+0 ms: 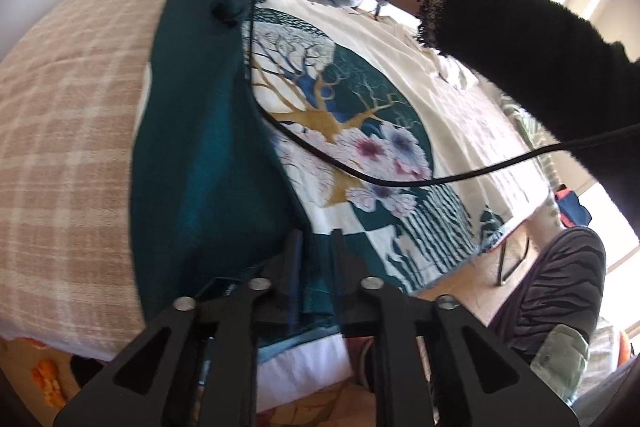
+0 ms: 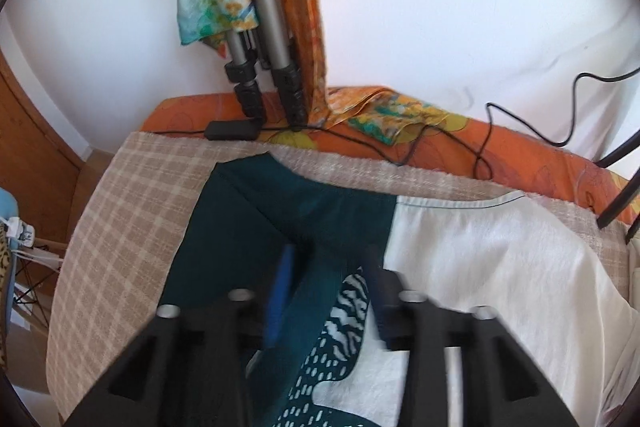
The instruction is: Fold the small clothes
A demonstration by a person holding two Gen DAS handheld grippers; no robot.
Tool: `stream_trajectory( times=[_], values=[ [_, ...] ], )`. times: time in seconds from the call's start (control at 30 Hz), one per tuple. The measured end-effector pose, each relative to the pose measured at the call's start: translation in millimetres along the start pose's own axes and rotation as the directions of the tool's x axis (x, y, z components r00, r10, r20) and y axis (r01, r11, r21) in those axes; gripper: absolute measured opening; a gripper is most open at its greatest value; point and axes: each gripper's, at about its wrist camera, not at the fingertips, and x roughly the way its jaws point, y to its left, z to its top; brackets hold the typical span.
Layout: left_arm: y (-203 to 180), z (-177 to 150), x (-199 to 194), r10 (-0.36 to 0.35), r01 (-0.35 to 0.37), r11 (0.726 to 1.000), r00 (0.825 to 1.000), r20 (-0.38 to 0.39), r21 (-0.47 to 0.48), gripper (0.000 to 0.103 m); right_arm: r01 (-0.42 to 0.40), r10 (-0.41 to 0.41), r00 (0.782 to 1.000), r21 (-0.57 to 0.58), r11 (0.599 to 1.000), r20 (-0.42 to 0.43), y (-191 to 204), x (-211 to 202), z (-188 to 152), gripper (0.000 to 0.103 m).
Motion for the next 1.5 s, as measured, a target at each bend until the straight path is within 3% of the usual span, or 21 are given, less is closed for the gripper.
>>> stream_trajectory(
  times=[0.17,0.43,0.63,0.87,1.2,1.43,1.5],
  values=[
    [-15,-5,-13,-0.003,0.0,0.998,0.999,0.041,0.066,0.022,-0.026,0.025,0.998,0.026,0.999,0.051,-12,-30,-4,0.05],
    [-27,-16,-42,0.031,-0.042,0.996,0.992,0.125,0.082,0.022,-0.053,0.051,0.987,0.005,0.999,0.152,-34,-125,-24,0.055],
    [-36,-22,-55,0.058,-0.07,0.995,0.985,0.161,0.068,0.022,-0.079,0.07,0.972,0.031,0.996,0.225,-73,-198,-58,0.058],
    [-79,-16,-43,0.054,-0.093,0.979,0.976,0.209,0.181,0.022,-0.077,0.052,0.963,0.084,0.994,0.264,-125,-257,-109,0.058],
    [-155,-13,25,-0.04,-0.004,0.931,0.993,0.112,0.365,0.022,-0.05,-0.001,0.958,0.17,0.984,0.285,-216,-313,-157,0.058],
    [-215,-10,72,-0.101,0.082,0.871,0.995,0.013,0.485,0.022,-0.048,-0.017,0.965,0.242,0.969,0.26,-274,-318,-188,0.058],
    [-226,-12,82,-0.105,0.095,0.857,0.994,-0.008,0.507,0.027,-0.065,-0.005,0.968,0.268,0.961,0.251,-287,-315,-197,0.058]
  ],
)
